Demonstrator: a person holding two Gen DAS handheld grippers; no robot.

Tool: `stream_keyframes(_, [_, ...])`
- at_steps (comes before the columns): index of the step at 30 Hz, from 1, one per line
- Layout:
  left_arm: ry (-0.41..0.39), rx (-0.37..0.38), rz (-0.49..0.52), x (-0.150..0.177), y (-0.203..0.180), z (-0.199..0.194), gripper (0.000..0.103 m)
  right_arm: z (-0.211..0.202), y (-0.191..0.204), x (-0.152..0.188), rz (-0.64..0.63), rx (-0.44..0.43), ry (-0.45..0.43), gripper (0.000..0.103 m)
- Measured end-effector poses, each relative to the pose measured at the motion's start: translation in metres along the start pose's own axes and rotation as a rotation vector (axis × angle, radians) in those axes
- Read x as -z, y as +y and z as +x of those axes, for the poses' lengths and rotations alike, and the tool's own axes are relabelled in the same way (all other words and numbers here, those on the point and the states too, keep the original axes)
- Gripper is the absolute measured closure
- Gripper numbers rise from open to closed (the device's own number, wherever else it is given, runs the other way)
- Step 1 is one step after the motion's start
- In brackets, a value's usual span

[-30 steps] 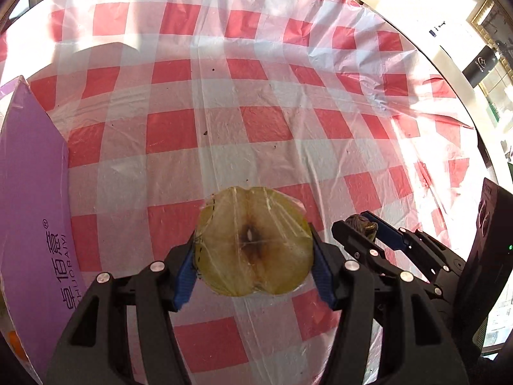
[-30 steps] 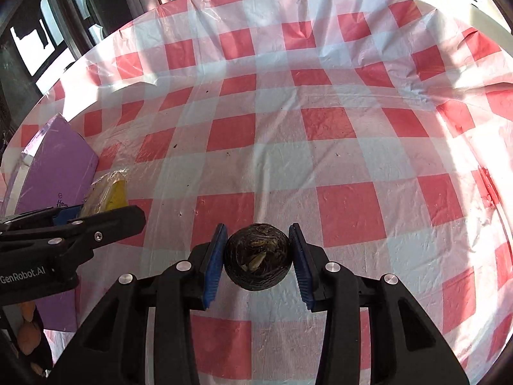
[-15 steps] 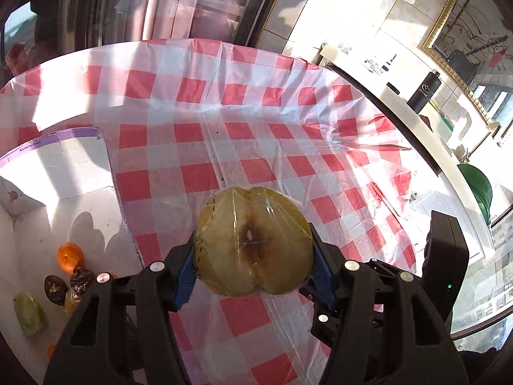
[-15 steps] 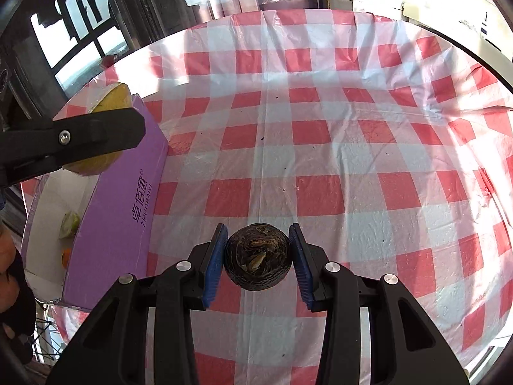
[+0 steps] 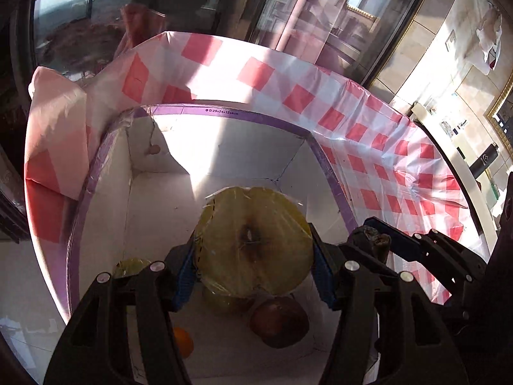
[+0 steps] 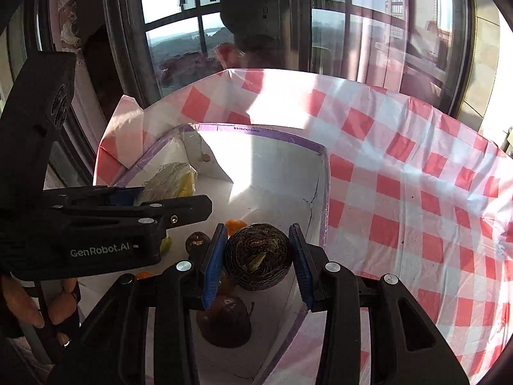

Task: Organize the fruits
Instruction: 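Carry the pale fruit half and the dark brown fruit in both tools over the box, then open the left tool to drop the pale half while the right tool drops the dark fruit into the box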

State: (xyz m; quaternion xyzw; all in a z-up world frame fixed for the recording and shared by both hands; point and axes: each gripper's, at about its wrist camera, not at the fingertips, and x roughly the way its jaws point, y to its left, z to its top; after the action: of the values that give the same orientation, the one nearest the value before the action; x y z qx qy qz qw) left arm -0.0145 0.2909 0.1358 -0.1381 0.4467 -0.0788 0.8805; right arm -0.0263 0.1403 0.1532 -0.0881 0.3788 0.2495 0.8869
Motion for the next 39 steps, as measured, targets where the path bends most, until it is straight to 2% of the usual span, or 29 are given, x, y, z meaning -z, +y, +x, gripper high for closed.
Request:
stream_keyframes(6, [0.021, -0.073, -0.030, 0.006, 0.039, 0.006, 0.043, 0.027, 0.037, 0.009, -0.112, -0.001, 0.084, 0.063])
stream_keyframes(13, [0.034, -0.175, 0.002, 0.004, 0.056, 0.014, 0.042, 0.050, 0.056, 0.024, -0.188, 0.032, 0.172, 0.063])
stream_keyframes(19, [0.066, -0.225, 0.110, 0.009, 0.042, 0.023, 0.042, 0.054, 0.047, 0.025, -0.130, 0.061, 0.197, 0.063])
stream_keyframes(29, [0.089, -0.252, 0.130, 0.013, 0.040, 0.030, 0.040, 0.064, 0.040, 0.025, -0.079, 0.089, 0.252, 0.063])
stream_keyframes(32, [0.086, -0.236, 0.129, 0.013, 0.041, 0.029, 0.034, 0.065, 0.037, 0.024, -0.056, 0.085, 0.257, 0.062])
stream_keyframes(34, [0.090, -0.217, 0.143, 0.013, 0.038, 0.030, 0.028, 0.065, 0.035, 0.022, -0.041, 0.084, 0.252, 0.059])
stream_keyframes(36, [0.103, -0.220, 0.167, 0.014, 0.034, 0.032, 0.023, 0.064, 0.032, 0.021, -0.015, 0.078, 0.249, 0.046])
stream_keyframes(39, [0.126, -0.236, 0.193, 0.016, 0.029, 0.036, 0.020, 0.064, 0.032, 0.020, 0.004, 0.080, 0.249, 0.041])
